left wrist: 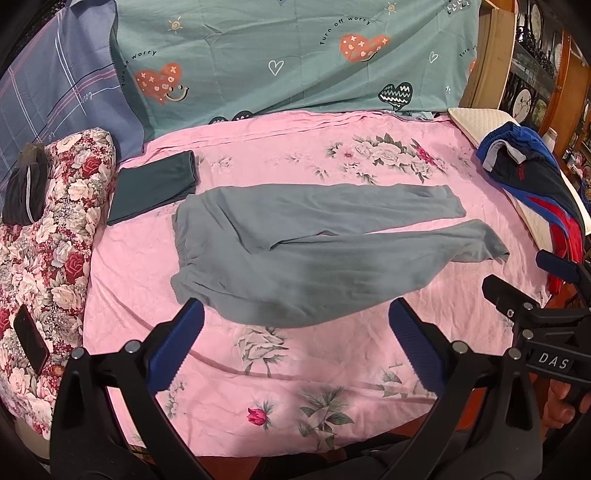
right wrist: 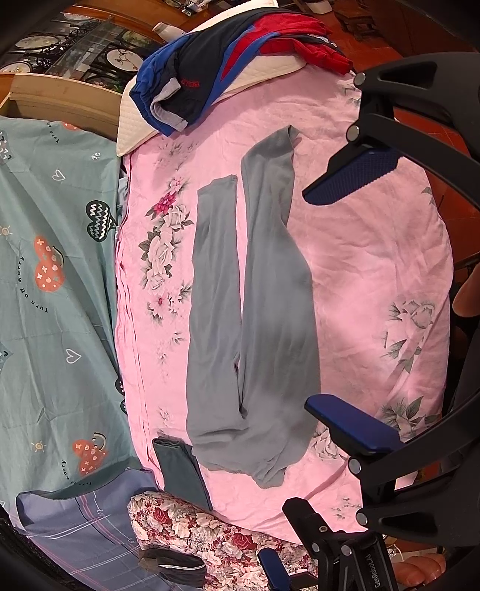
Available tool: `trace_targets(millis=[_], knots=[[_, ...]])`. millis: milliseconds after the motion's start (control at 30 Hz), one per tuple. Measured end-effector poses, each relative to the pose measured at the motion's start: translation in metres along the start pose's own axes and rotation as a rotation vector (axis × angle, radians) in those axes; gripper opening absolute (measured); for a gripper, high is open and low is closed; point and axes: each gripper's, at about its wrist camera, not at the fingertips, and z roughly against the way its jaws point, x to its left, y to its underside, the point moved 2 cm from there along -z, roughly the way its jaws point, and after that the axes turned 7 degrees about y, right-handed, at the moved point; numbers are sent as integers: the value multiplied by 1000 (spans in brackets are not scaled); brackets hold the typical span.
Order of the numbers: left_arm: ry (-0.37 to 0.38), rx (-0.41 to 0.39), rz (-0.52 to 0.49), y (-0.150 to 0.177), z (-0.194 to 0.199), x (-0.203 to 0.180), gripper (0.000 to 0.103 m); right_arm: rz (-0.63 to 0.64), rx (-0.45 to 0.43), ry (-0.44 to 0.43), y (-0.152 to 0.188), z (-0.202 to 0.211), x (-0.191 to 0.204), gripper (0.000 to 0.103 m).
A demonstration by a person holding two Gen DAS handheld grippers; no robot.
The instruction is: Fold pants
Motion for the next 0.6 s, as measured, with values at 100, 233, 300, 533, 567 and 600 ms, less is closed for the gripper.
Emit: trace_targets(millis=[100, 233, 300, 533, 567, 600], knots=[[0, 0, 1, 0, 0, 0, 101, -1, -1, 1, -1, 0, 0, 102], [0, 1, 1, 0, 0, 0, 101, -1, -1, 1, -2, 1, 0, 102], [0, 0, 1, 0, 0, 0, 101, -1, -1, 0, -2, 1, 0, 102], [1, 1, -3, 0, 0, -1, 101, 1, -1, 0, -2, 1, 0, 102], [1, 1, -4, 0, 0, -1, 101, 2, 0, 1, -3, 1, 0, 102], [1, 1, -4, 0, 0, -1, 101, 1, 0, 0, -3, 1, 0, 102]])
